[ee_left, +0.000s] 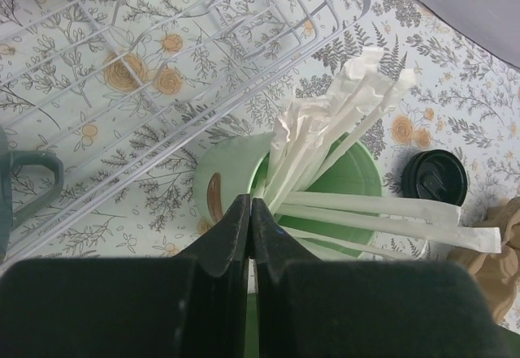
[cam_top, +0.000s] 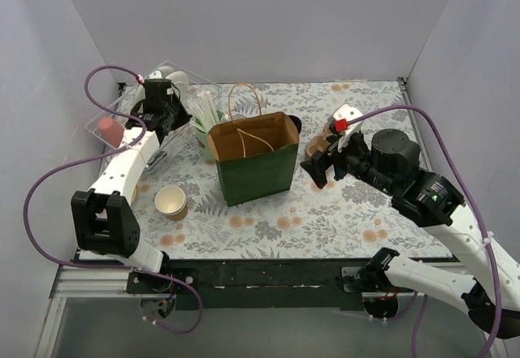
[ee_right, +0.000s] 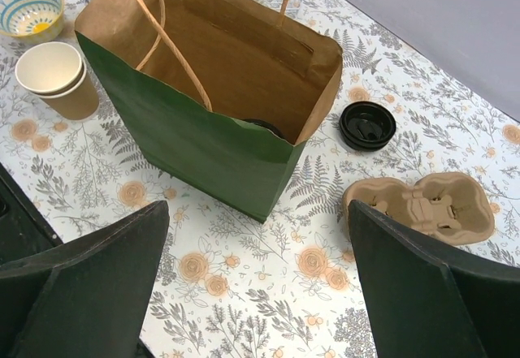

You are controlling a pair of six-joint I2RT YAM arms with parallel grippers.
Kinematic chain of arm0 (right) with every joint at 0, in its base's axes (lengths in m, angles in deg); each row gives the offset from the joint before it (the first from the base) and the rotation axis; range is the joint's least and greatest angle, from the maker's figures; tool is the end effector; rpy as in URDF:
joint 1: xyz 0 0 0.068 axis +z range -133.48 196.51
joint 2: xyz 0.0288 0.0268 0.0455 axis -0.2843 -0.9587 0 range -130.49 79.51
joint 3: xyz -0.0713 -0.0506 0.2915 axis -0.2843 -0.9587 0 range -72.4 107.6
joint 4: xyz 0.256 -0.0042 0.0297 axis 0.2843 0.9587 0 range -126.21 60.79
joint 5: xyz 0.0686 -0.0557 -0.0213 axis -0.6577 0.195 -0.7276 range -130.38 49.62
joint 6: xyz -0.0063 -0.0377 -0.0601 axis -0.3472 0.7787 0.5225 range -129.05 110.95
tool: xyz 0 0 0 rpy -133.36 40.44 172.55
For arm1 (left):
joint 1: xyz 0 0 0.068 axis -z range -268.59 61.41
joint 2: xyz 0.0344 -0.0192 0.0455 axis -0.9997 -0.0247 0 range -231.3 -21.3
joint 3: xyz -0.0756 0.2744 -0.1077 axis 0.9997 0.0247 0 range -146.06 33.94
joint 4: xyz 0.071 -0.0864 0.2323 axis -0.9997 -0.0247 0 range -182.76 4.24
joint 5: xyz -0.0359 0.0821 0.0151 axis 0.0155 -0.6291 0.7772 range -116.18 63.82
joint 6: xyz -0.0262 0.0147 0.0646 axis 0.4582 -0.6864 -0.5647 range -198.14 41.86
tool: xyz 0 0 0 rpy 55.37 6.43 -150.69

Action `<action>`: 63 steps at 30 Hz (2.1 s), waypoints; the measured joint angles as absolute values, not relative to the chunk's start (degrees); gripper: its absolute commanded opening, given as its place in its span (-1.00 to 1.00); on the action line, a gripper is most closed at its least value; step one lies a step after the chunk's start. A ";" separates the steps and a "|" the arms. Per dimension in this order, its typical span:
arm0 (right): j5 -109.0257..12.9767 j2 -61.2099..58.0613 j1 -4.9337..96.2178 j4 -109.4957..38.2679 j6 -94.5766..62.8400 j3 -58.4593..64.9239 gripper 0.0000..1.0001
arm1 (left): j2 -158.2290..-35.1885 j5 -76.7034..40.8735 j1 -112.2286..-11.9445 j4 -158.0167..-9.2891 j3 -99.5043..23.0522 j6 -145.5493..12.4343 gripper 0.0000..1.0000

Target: Pack the takeout coffee

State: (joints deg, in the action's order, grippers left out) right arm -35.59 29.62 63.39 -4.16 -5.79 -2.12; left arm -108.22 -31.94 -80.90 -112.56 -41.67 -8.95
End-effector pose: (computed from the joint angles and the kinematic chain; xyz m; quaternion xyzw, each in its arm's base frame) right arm 0.1155 0.1161 0.4537 -0.3043 0.7128 0.2044 0.5980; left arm 0.3539 -0.0417 0.3394 -0.4781 0.7605 -0.2363 0.3704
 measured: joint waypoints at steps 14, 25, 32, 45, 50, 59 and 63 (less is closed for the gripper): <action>-34.71 25.40 63.39 -4.16 -3.10 0.85 0.97 | -99.76 -32.02 -80.95 -122.36 -51.99 -12.77 -1.00; -33.79 21.31 63.39 -4.44 -2.42 6.80 0.97 | -91.78 -21.84 -80.97 -129.57 -71.13 -16.73 -1.00; -32.98 18.51 63.41 -4.44 -1.50 11.28 0.97 | -88.26 -6.28 -80.99 -130.03 -72.62 -14.61 -1.00; -32.94 18.23 63.39 -3.98 -1.15 12.26 0.97 | -81.35 6.34 -80.97 -124.30 -50.33 -10.61 -1.00; -32.85 18.38 63.39 -2.95 -1.41 12.24 0.97 | -85.51 5.70 -80.97 -124.41 -49.89 -13.69 -1.00; -30.30 22.65 63.39 -2.89 -4.32 9.27 0.97 | -90.86 4.81 -80.97 -124.30 -43.59 -13.04 -0.25; -28.24 24.11 63.39 -1.95 -7.29 6.80 0.97 | -92.20 5.16 -80.97 -124.28 -44.36 -12.14 0.43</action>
State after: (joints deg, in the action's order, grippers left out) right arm -28.24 24.11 63.39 -1.95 -7.29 6.80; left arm -92.20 5.16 -80.97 -124.28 -44.36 -12.14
